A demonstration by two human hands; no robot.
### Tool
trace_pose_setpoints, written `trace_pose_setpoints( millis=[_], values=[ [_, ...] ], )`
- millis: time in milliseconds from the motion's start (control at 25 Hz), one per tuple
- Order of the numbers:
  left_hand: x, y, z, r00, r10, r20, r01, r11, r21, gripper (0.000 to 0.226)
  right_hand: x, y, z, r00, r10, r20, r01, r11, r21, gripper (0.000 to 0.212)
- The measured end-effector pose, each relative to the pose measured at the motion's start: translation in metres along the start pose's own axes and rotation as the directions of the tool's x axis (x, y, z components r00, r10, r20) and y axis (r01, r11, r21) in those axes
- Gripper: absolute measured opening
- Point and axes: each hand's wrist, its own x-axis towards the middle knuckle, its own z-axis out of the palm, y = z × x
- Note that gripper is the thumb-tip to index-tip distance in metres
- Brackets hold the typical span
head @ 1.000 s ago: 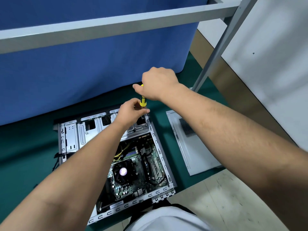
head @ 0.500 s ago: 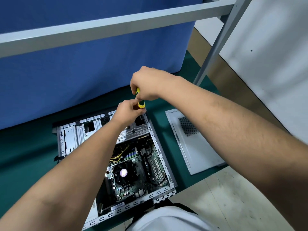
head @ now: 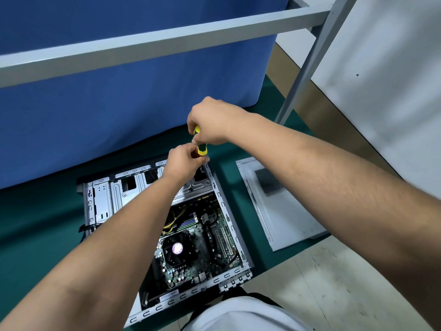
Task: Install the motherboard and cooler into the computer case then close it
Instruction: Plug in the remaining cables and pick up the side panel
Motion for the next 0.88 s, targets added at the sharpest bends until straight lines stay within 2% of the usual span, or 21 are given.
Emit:
trace_pose_setpoints(
  millis=[120,200,280,320,400,480,560,760,880],
  values=[
    [0.000,0.007,-0.004,0.990,0.101,-0.103,-0.102,0.995,-0.005,0.015,-0.016,0.026,-0.012,0.998,0.057,-0.041,-0.052,0.993,0.110,0.015],
    [-0.001,0.012,-0.006,0.962,0.222,-0.162,-0.204,0.972,0.117,0.013,-0.033,0.044,-0.008,0.995,0.101,0.008,-0.101,0.989,0.108,0.013],
    [-0.003,0.019,-0.004,0.917,0.373,-0.144,-0.332,0.911,0.246,0.010,-0.051,0.055,0.017,0.984,0.142,0.109,-0.153,0.984,0.096,0.016],
    [-0.003,0.022,-0.001,0.891,0.441,-0.109,-0.395,0.871,0.294,0.011,-0.060,0.059,0.035,0.974,0.161,0.158,-0.185,0.971,0.150,0.018],
    [-0.008,0.019,0.006,0.871,0.491,-0.038,-0.452,0.828,0.331,0.017,-0.075,0.066,0.076,0.949,0.222,0.224,-0.296,0.869,0.395,0.014],
    [-0.017,0.003,0.010,0.920,0.392,-0.019,-0.373,0.887,0.272,0.031,-0.088,0.079,0.119,0.899,0.368,0.236,-0.436,0.708,0.556,0.014],
    [-0.032,-0.024,0.009,0.960,0.278,-0.006,-0.269,0.932,0.242,0.033,-0.099,0.092,0.163,0.826,0.493,0.272,-0.555,0.634,0.539,0.018],
    [-0.070,-0.089,0.008,0.995,0.054,0.089,-0.086,0.908,0.409,0.044,-0.111,0.088,0.250,0.731,0.522,0.440,-0.676,0.640,0.365,0.020],
    [-0.089,-0.107,0.014,0.986,0.009,0.169,-0.086,0.887,0.453,0.054,-0.109,0.081,0.278,0.708,0.546,0.449,-0.698,0.638,0.326,0.022]
  ],
)
